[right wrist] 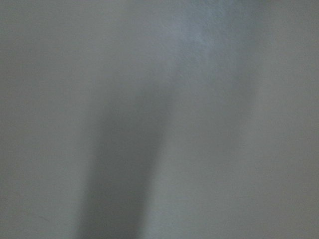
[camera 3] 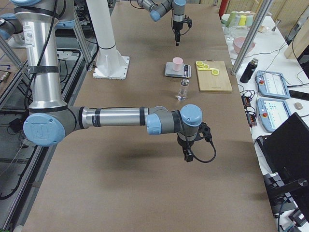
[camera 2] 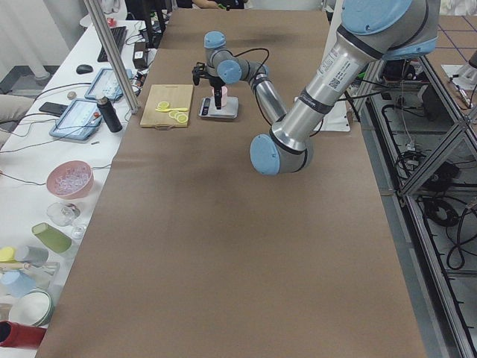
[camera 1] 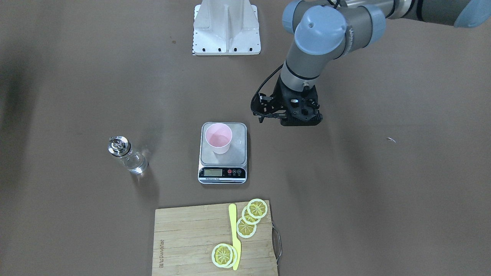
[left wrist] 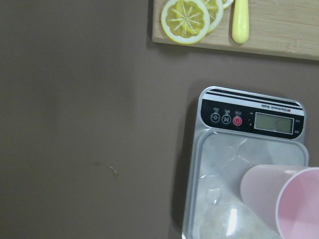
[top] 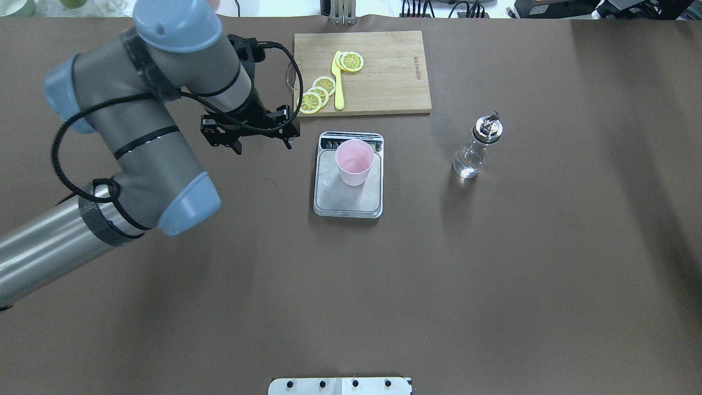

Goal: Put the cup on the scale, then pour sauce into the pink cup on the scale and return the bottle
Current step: 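Release the pink cup on the scale and lift the left gripper away, then retract the left arm while the right gripper reaches toward the glass dispenser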

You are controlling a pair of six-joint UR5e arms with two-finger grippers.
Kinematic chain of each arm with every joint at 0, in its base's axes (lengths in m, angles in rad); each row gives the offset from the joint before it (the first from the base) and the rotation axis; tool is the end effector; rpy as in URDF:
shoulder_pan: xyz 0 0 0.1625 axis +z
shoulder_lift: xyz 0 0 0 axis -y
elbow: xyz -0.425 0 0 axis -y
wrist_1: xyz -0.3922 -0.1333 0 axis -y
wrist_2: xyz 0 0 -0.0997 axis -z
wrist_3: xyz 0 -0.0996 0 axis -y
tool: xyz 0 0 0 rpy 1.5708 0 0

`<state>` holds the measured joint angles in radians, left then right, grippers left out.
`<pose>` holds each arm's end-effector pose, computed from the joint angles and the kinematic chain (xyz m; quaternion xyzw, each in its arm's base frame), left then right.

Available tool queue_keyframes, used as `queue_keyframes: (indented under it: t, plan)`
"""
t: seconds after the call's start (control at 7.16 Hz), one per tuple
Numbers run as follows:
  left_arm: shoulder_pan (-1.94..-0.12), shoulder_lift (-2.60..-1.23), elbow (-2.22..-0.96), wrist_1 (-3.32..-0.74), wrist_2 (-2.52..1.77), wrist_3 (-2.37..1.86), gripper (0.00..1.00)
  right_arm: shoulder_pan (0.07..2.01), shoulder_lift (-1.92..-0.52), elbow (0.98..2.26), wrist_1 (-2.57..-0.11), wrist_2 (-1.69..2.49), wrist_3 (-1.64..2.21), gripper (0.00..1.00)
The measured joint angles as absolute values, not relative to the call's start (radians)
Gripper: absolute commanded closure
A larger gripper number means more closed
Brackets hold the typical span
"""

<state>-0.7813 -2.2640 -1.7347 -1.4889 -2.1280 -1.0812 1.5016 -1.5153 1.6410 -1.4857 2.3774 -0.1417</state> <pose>0.4109 -0.5211 0.1835 0.0108 0.4436 -0.0265 0.8958 0.0250 -0.5276 0.5842 0.1108 -0.3865 -0.1373 0.9052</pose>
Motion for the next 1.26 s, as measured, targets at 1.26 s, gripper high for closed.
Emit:
queue_keyframes:
  t: [1.26]
  plan:
    - [-1.057,-1.998,-1.807,-1.47,-2.259,-0.625,0.02,1.168,-1.632,1.693,-0.549,2.137,0.391,0.0]
